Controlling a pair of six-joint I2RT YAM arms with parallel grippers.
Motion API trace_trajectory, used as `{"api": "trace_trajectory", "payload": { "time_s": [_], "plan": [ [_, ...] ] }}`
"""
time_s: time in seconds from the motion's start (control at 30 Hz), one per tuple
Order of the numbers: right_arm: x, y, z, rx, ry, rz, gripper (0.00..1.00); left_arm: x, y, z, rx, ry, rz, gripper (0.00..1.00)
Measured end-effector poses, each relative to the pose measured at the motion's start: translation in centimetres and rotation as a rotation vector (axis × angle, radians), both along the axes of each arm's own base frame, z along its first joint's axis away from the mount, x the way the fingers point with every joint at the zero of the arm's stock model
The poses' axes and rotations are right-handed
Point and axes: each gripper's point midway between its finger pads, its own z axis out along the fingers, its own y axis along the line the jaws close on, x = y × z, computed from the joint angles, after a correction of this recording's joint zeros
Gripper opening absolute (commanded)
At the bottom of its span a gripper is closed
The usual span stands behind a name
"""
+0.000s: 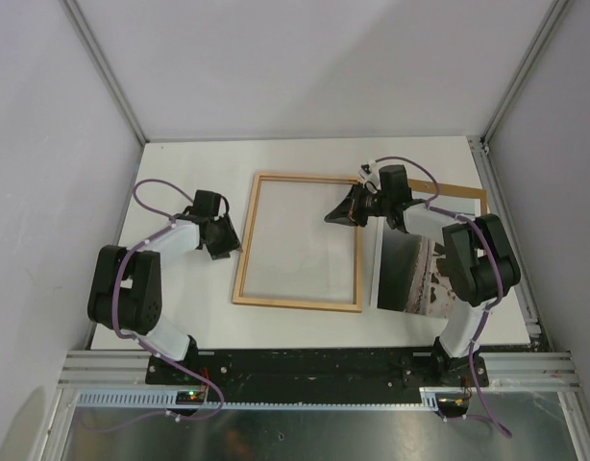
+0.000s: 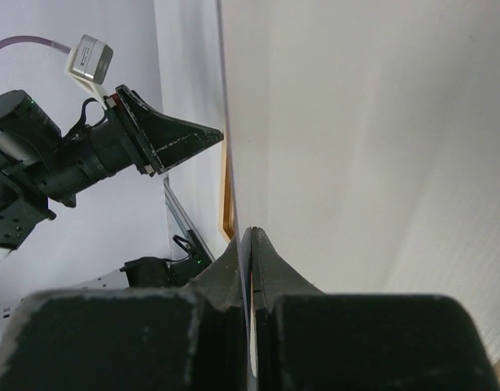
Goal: Put the photo into the frame
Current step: Place the glass panel at the center of the board.
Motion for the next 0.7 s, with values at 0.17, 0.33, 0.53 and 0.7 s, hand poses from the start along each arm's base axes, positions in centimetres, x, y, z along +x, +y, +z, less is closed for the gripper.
{"api": "trace_trajectory", "payload": {
  "time_s": [0.17,0.33,0.53,0.7],
  "plan": [
    [0.2,-0.1,-0.4,-0.002,0.01,-0.005,0.0,0.0,0.0,0.0,0.0,0.0,0.0,0.46],
    [0.3,-0.2,-0.8,-0.003,0.018,-0.009,0.0,0.0,0.0,0.0,0.001,0.0,0.0,0.46],
    [0.4,-0.3,-1.0,-0.005,0.022,-0.012,0.0,0.0,0.0,0.0,0.001,0.0,0.0,0.46],
    [0.5,-0.5,-1.4,-0.009,0.033,-0.016,0.0,0.0,0.0,0.0,0.001,0.0,0.0,0.46]
  ]
}}
